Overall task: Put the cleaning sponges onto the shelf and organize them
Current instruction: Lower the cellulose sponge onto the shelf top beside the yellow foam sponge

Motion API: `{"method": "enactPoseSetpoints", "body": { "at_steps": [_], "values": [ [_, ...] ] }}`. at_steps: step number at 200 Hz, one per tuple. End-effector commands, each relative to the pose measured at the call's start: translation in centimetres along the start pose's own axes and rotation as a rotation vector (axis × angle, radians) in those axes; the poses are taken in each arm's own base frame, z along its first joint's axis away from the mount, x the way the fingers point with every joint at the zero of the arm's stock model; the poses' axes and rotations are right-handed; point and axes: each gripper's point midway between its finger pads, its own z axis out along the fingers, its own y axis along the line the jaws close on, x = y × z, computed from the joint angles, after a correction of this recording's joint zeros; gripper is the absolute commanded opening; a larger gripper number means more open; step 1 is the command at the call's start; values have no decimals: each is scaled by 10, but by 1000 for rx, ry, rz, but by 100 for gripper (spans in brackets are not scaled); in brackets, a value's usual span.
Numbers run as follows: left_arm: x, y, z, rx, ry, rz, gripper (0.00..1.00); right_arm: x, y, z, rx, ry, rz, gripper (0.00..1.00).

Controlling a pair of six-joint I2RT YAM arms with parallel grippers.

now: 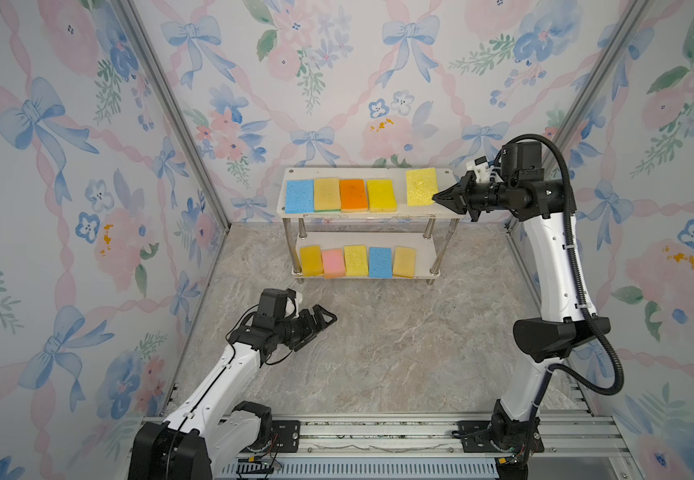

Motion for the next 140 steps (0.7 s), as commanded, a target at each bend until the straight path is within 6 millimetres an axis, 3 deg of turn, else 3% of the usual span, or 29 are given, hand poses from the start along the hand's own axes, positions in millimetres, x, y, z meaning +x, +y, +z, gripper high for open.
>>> {"method": "enactPoseSetpoints", "body": {
  "at_steps": [1, 140],
  "values": [
    [-5, -8, -1, 8, -1, 30, 98, 4, -5, 11, -7, 52, -5, 0],
    [-8, -4, 3, -9, 6, 27, 98, 5, -17, 35, -2, 112, 3, 0]
  ]
}}
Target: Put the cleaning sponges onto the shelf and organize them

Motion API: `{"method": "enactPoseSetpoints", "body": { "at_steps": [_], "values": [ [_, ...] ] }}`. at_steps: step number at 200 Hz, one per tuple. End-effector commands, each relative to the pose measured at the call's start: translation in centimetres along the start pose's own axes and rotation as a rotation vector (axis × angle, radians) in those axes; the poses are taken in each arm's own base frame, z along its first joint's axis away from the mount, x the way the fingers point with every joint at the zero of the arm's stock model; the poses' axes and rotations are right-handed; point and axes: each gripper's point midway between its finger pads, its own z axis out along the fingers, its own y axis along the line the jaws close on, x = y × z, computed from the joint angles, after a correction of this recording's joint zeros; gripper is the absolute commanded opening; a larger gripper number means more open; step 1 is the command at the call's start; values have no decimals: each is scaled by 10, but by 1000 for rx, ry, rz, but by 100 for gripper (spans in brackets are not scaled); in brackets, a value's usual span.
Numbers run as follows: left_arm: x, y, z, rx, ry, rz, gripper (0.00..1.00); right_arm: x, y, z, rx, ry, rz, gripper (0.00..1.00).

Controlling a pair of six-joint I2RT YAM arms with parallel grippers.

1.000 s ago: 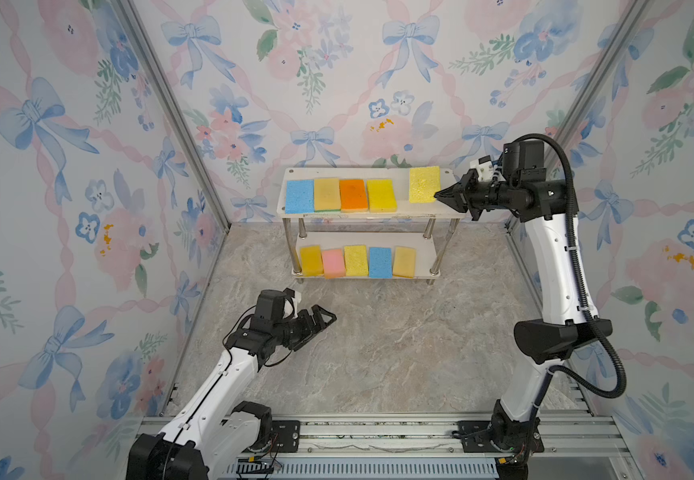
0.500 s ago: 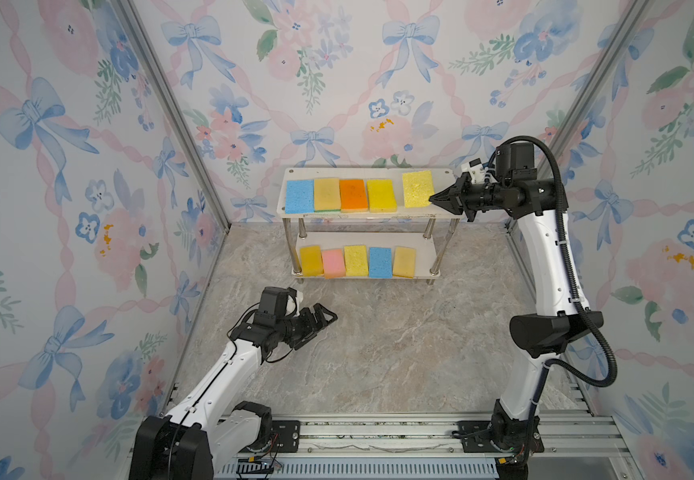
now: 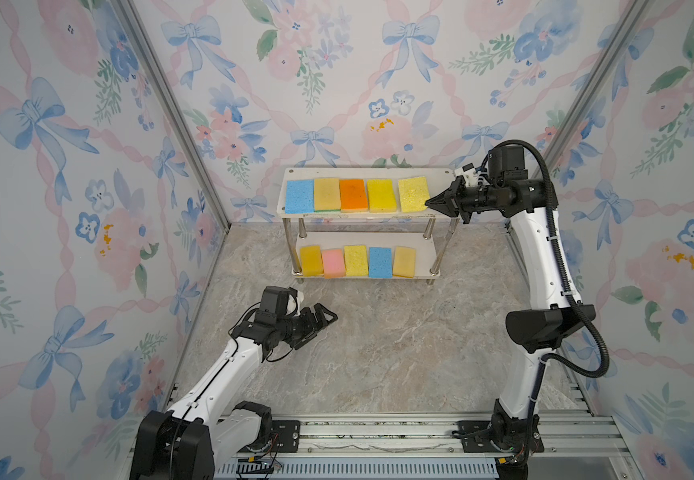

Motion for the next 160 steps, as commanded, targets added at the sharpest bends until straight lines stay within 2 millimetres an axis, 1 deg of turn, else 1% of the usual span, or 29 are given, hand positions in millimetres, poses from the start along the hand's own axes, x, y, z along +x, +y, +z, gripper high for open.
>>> {"method": "enactPoseSetpoints", "body": {
  "at_steps": [1, 57, 93, 127, 150, 160],
  "values": [
    [-5, -7, -3, 8, -11, 30, 98, 5, 4, 5, -18, 31, -21, 0],
    [-5, -6, -3, 7, -11, 26, 98, 8, 6, 11, -20, 42, -29, 0],
    [-4, -6, -3, 10, -8, 26, 98, 4, 10, 13, -32, 26, -29, 1],
    [-1, -6, -3, 14, -4, 28, 98, 1, 8, 17, -32, 23, -21, 1],
    [0, -5, -4, 18, -5, 27, 98, 1, 10, 18, -36, 24, -23, 4],
    [1, -4, -4, 18, -4, 25, 98, 2, 11, 18, -38, 23, -25, 8]
  ]
}}
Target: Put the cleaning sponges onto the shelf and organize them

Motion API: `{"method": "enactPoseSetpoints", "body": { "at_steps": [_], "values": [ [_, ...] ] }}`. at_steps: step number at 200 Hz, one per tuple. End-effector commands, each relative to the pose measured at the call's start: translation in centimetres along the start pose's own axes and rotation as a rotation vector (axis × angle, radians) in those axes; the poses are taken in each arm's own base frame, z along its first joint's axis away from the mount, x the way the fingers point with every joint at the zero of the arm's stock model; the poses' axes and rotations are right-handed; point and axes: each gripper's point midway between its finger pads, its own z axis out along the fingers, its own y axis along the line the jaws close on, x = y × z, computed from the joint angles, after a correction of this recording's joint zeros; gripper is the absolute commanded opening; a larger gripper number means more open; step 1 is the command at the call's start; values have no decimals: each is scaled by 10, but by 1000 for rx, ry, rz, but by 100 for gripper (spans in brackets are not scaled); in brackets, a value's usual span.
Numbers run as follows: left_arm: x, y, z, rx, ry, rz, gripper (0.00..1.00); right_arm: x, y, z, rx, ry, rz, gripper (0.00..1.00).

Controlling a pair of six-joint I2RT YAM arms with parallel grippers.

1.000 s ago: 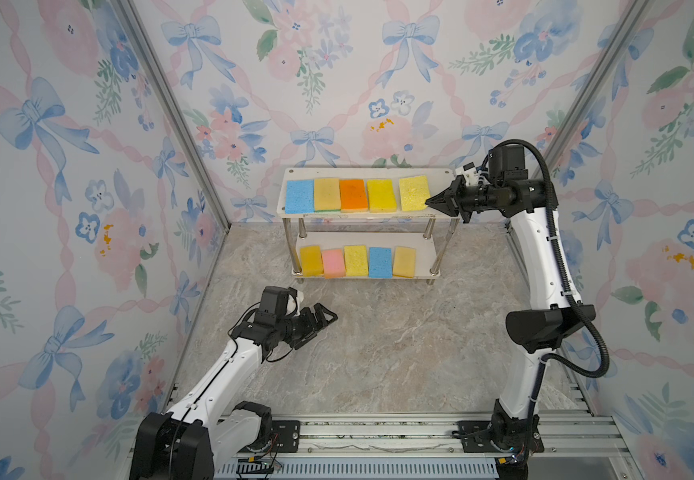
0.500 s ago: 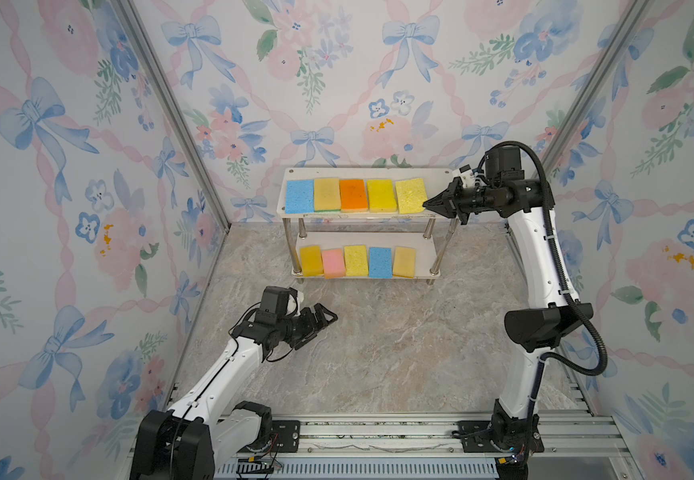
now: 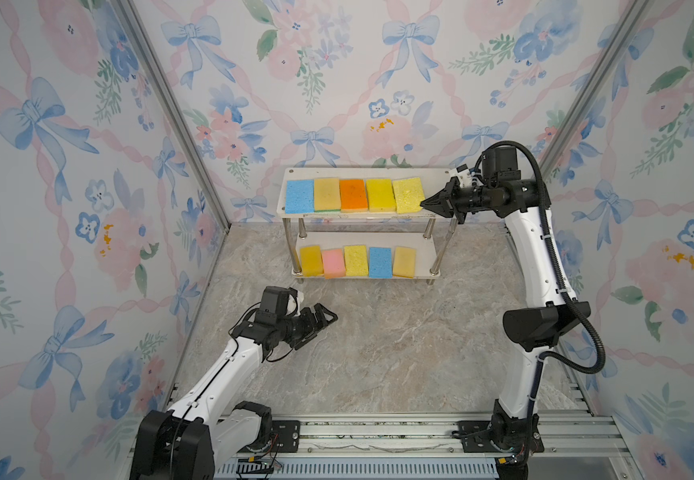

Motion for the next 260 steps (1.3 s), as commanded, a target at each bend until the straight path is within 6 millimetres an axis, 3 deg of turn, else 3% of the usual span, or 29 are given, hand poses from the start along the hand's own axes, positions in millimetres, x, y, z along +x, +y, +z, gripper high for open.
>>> {"method": "enactPoseSetpoints", "body": {
  "at_steps": [1, 23, 100, 186, 260],
  "values": [
    [1, -4, -4, 16, -2, 24, 98, 0, 10, 4, -27, 0, -22, 8],
    [1, -3, -4, 17, -1, 22, 98, 0, 12, 3, -30, -4, -25, 20],
    [0, -4, -4, 23, 3, 30, 98, 2, 12, -3, -15, -14, -39, 40],
    [1, -7, -6, 38, 4, 32, 98, 9, 11, -16, 21, -30, -66, 54],
    [3, -10, -11, 55, -3, 26, 98, 21, 15, -36, 47, -45, -99, 58]
  ]
}}
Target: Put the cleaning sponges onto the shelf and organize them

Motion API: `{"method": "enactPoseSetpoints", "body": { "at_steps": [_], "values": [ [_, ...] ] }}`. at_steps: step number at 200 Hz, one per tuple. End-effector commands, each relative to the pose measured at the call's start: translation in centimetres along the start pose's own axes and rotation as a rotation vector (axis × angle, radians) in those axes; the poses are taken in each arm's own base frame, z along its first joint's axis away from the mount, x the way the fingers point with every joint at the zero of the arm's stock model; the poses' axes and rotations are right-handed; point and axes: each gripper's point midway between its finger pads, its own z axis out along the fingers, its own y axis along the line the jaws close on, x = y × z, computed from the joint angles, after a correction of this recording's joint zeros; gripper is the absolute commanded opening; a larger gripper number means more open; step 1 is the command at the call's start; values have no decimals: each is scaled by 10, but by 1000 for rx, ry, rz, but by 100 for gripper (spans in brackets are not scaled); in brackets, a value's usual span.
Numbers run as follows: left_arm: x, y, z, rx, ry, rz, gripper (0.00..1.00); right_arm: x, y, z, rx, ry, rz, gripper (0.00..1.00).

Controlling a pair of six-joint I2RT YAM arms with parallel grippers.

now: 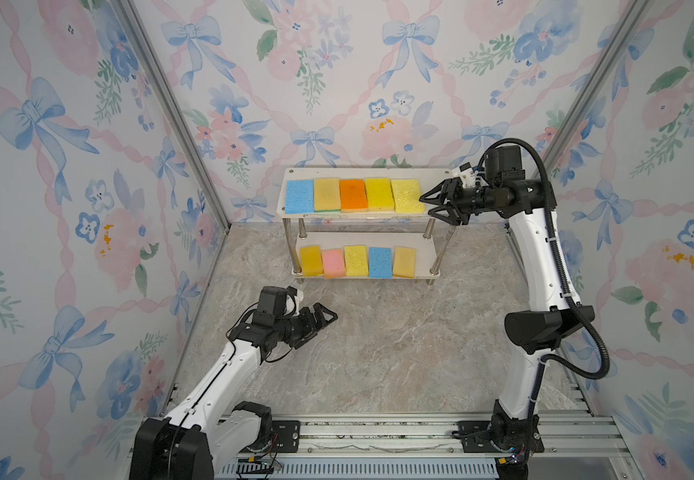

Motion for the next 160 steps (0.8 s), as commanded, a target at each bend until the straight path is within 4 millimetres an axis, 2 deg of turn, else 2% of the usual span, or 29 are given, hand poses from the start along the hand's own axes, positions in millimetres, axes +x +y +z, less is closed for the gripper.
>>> {"method": "enactPoseSetpoints", "body": {
  "at_steps": [1, 42, 76, 126, 160],
  "values": [
    [3, -2, -4, 19, 3, 3, 98, 12, 12, -21, 6, -15, -37, 58],
    [5, -4, -8, 32, -10, 4, 98, 18, 19, -34, 0, -29, -45, 58],
    [4, -9, -12, 46, -24, 16, 98, 33, 24, -50, 20, -37, -68, 59],
    [-8, -22, -20, 53, -72, 61, 98, 57, 14, -81, 107, -62, -103, 61],
    [-18, -27, -26, 45, -120, 91, 98, 70, 5, -94, 153, -66, -133, 62]
  ]
}}
